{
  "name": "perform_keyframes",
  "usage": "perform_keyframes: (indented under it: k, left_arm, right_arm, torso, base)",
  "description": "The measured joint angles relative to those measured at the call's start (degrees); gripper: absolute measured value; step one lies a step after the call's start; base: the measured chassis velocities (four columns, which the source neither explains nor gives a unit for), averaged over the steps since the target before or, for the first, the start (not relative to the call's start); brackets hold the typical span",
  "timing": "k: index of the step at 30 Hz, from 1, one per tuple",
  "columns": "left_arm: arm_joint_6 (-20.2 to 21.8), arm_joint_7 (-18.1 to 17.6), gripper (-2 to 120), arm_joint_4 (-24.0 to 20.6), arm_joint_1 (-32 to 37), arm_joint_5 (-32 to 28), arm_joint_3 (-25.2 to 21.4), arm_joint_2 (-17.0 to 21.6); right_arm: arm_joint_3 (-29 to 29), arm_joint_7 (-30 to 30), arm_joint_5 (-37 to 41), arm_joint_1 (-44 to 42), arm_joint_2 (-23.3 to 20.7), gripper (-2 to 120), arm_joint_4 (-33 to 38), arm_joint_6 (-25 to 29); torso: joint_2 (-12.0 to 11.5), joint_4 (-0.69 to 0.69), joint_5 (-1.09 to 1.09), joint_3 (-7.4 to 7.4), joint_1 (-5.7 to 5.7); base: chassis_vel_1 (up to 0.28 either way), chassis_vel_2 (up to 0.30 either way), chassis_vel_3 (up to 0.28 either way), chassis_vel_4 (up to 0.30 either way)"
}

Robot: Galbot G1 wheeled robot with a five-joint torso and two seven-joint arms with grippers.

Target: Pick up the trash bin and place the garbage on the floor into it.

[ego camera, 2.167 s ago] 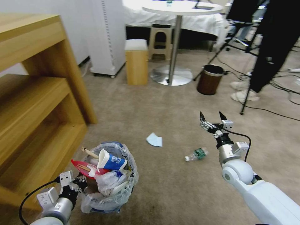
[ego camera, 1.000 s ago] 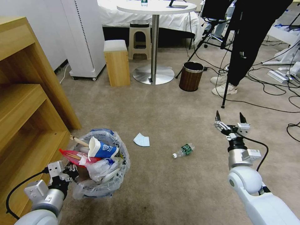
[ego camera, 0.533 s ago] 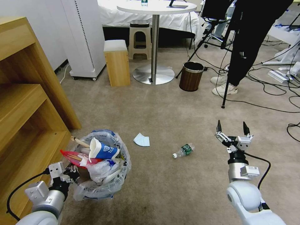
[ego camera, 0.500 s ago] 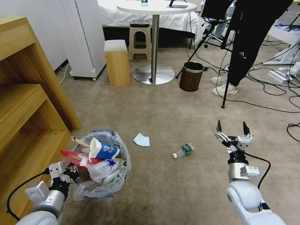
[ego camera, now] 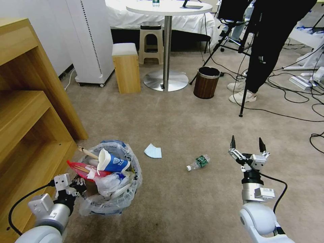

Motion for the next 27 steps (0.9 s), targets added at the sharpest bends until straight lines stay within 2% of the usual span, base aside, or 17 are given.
perform_keyframes:
  k: [27]
  left_arm:
    - [-0.6, 0.0, 0, -1.1, 0.8, 0.7, -0.8, -2.0]
  right_arm:
    - [-1.4, -0.7, -0.6, 1.2, -1.2, 100, -1.7, 1.0]
  torso:
    - [0.0, 0.0, 0.0, -0.01, 0.0]
  base:
    - [-0.004, 0.004, 0.003, -0.003]
